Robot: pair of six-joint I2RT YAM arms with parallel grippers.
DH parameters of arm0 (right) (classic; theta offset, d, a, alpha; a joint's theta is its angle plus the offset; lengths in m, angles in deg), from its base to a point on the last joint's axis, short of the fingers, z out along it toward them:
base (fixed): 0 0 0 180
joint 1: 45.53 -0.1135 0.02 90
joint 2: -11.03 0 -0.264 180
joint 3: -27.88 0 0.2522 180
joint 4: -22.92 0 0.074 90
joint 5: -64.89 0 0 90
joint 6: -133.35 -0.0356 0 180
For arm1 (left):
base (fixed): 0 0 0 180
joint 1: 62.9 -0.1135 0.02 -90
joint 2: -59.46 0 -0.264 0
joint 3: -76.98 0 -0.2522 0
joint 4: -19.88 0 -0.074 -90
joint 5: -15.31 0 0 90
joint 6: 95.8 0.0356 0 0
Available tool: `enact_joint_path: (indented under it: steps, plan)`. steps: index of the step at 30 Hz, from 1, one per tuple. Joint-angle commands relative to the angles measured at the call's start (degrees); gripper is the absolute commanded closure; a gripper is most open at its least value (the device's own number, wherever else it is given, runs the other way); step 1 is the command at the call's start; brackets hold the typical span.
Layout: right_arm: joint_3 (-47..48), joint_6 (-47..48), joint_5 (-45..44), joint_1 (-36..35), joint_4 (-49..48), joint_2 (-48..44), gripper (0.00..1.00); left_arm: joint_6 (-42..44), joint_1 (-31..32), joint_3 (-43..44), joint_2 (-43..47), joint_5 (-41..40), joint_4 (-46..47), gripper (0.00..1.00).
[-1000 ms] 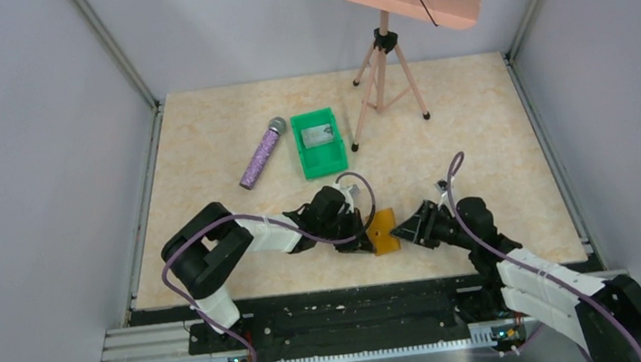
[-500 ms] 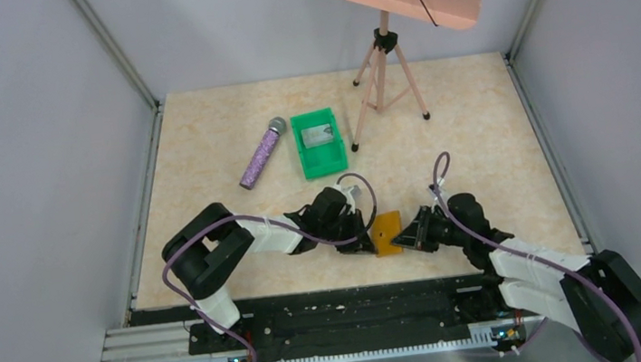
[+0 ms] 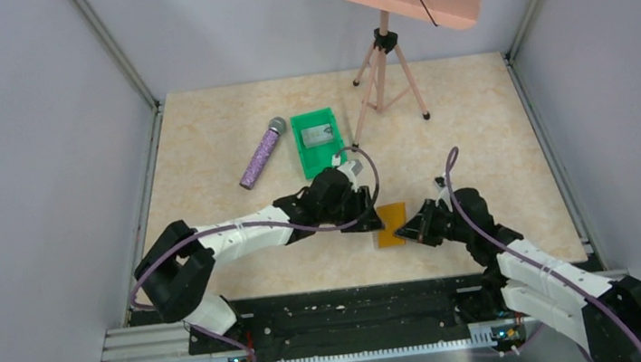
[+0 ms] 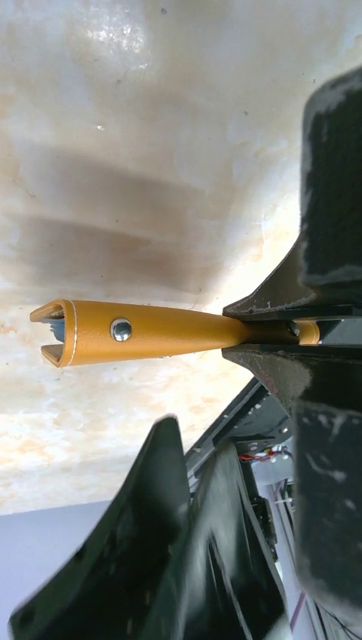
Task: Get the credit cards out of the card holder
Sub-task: Open the card holder at the center of the board.
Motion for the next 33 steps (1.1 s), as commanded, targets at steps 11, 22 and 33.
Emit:
enact_joint_path:
  steps: [11, 22, 33]
  plan:
    - [2.8, -1.0, 0.8, -0.3, -0.2, -4.2, 1.0, 4.0, 3.3, 11.3, -5.6, -7.4, -7.5, 0.49]
    - [0.6, -1.7, 1.6, -0.4, -3.1, -6.3, 1.0, 3.6, 4.4, 13.1, -10.2, -5.8, -6.8, 0.52]
    - [0.4, -0.8, 4.1, -1.4, -5.4, -4.5, 1.0, 4.0, 4.4, 14.2, -11.3, -6.3, -6.9, 0.49]
